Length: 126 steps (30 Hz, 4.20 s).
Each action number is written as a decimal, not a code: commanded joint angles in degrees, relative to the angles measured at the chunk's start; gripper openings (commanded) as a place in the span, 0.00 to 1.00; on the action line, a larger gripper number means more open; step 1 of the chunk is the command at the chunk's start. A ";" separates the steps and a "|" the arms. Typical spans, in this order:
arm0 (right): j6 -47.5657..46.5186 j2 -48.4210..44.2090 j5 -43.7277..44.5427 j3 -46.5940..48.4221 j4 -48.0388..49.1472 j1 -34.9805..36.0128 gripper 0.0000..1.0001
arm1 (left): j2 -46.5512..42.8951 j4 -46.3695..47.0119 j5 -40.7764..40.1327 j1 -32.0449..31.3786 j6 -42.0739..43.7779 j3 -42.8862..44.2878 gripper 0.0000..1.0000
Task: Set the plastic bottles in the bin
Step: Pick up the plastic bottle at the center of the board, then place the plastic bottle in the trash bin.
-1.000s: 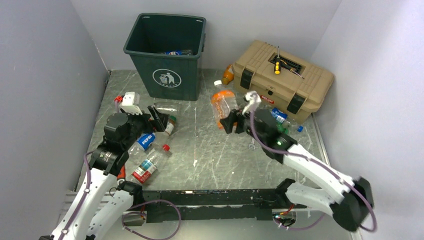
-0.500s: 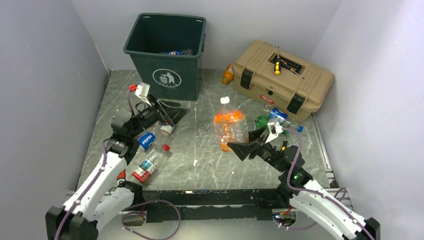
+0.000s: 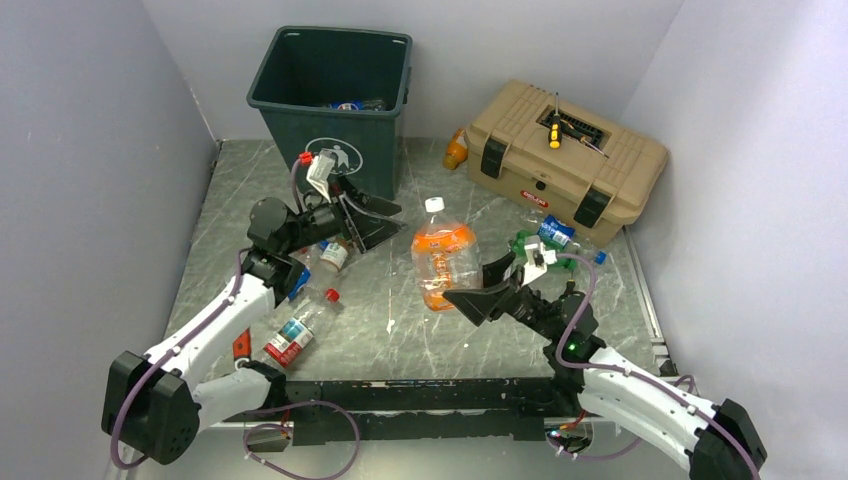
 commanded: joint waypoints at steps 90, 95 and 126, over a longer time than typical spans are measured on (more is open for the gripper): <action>-15.97 7.20 -2.01 16.68 -21.04 4.24 0.26 | 7.20 -16.46 2.80 -12.31 6.87 18.44 0.54; -16.19 6.75 -1.09 16.28 -21.31 4.24 0.26 | 7.74 -16.32 3.37 -12.49 7.30 18.61 0.16; -8.13 -20.93 26.47 13.75 -46.34 4.24 1.00 | 13.89 -24.73 -43.30 1.61 51.56 57.16 0.00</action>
